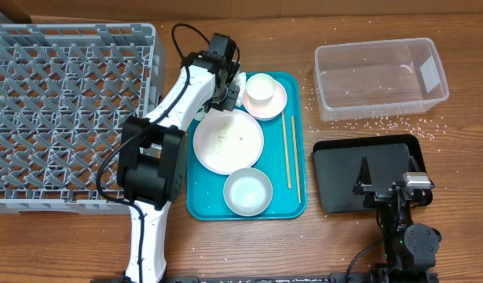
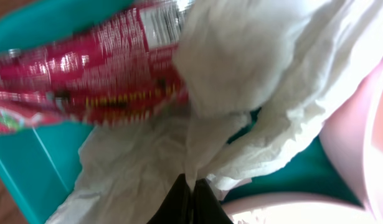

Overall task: Sort waste into correct bins and load items into the dishwasher
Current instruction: 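Carry the tissue with the left gripper and drop it into the clear bin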

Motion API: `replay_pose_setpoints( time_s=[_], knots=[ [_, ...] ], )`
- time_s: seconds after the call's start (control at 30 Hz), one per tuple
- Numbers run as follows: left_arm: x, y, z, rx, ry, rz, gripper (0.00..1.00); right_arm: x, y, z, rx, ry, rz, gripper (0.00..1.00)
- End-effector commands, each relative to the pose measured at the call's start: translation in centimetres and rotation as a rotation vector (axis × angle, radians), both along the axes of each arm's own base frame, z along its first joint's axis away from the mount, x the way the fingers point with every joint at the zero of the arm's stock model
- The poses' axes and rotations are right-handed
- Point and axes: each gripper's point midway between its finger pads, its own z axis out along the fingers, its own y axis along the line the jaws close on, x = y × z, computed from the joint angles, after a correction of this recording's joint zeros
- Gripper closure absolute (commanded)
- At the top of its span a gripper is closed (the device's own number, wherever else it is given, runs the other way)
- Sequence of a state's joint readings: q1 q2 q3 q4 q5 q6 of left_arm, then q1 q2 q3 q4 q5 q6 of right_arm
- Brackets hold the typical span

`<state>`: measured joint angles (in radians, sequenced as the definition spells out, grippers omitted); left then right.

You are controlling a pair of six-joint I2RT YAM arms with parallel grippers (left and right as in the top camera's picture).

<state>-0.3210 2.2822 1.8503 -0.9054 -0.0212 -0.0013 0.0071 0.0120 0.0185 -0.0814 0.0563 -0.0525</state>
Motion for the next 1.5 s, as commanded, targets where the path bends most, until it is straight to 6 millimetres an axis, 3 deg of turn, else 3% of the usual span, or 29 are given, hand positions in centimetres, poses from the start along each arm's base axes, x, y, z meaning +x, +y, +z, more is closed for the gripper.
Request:
replay_pose_setpoints(
  time_s=[0.0,0.33,0.53,0.7,0.87,0.97,1.07,1.17,1.37,1.4,1.47],
  knots=[
    [0.6,-0.8,2.7,-0.054,-0.023,0.023,0.96,0.0,-0.2,-0.2,-0.001,-0.004,-0.009,0.0],
    [-0.7,-1.9,10.4,-0.14,-0.017,0.0,0.96,0.0,-0.2,-0.2,-0.001,-0.004,-0.009,0.0],
    [-2.2,-2.5,13.1,-0.184,0.025,-0.017,0.96,0.0,-0.2,-0.2,-0.001,-0.004,-0.009,0.0],
    [-1.7,-3.4,15.8,-0.243,-0.018,-0.039,0.96,0.0,-0.2,-0.2,-0.001,-0.004,-0.009,0.0],
    [-0.1,-5.0,20.3,-0.34,-0.146,-0.076,0.96,0.0,-0.2,-0.2,-0.001,-0.004,-0.009,0.0],
    [0.9,-7.8,23.7,-0.494,-0.237,-0.153,0.96,0.0,-0.2,-0.2,-0.001,-0.004,-0.009,0.0],
    [1.1,-13.0,28.0,-0.72,-0.343,-0.332,0.96,0.0,-0.2,-0.2,-0.001,-0.004,-0.009,0.0],
    [1.3,-15.9,29.7,-0.755,-0.437,-0.414,0.96,0.0,-0.2,-0.2,-0.001,-0.004,-0.009,0.0],
    [2.2,-21.0,31.6,-0.686,-0.651,-0.446,0.96,0.0,-0.2,-0.2,-0.001,-0.004,-0.009,0.0],
    [2.7,-22.6,31.2,-0.643,-0.704,-0.429,0.96,0.0,-0.2,-0.2,-0.001,-0.004,-0.009,0.0],
    [3.0,-24.1,30.6,-0.62,-0.736,-0.421,0.96,0.0,-0.2,-0.2,-0.001,-0.004,-0.009,0.0]
  ],
)
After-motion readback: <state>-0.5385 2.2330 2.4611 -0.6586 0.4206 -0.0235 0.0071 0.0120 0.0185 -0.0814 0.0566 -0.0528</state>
